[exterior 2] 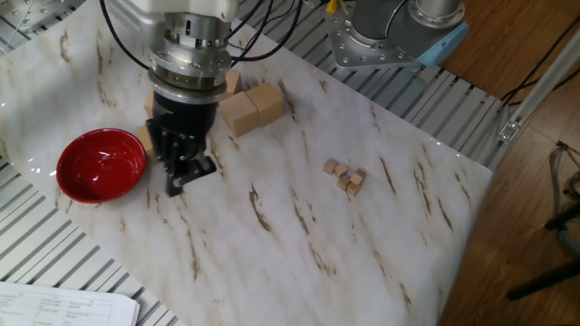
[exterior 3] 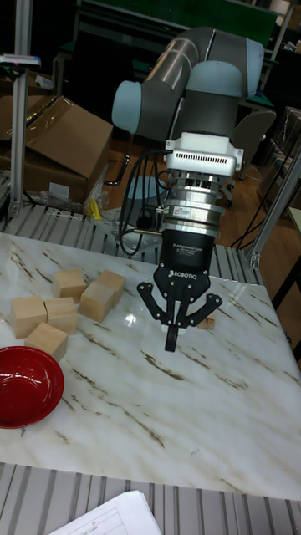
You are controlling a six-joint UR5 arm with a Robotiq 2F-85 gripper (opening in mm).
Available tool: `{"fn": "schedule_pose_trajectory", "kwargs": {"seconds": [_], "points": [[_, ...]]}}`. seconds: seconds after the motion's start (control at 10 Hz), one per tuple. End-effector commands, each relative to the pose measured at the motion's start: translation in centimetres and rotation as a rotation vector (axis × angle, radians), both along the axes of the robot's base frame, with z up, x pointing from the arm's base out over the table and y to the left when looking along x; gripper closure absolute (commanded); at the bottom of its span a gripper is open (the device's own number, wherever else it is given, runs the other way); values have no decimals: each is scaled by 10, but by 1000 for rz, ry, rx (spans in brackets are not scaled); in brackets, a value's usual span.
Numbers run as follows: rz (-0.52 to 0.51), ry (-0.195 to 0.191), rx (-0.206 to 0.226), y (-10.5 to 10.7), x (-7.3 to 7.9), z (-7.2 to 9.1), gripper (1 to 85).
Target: Stack the blocks into a pyramid shape
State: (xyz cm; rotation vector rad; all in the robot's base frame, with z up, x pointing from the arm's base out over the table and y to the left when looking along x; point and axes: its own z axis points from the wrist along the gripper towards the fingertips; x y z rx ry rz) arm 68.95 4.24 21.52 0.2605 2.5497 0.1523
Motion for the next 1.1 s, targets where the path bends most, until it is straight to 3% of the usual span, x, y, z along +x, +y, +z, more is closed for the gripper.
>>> {"fn": "schedule_pose_trajectory", "kwargs": {"seconds": [0.0,0.1,0.2,0.3,0.5,0.6,0.8,0.9,1.0], "points": [[-3,-38,22,2,9,7,847],[6,58,20,3,-13,-7,847],[38,211,11,5,-49,-23,847],[42,268,11,5,-63,-28,847],[63,296,1,2,-69,-29,847],[76,328,-18,-1,-78,-31,847],[82,436,1,3,-106,-34,847],[109,551,-8,2,-138,-35,847],[119,592,-17,0,-149,-35,847]]}}
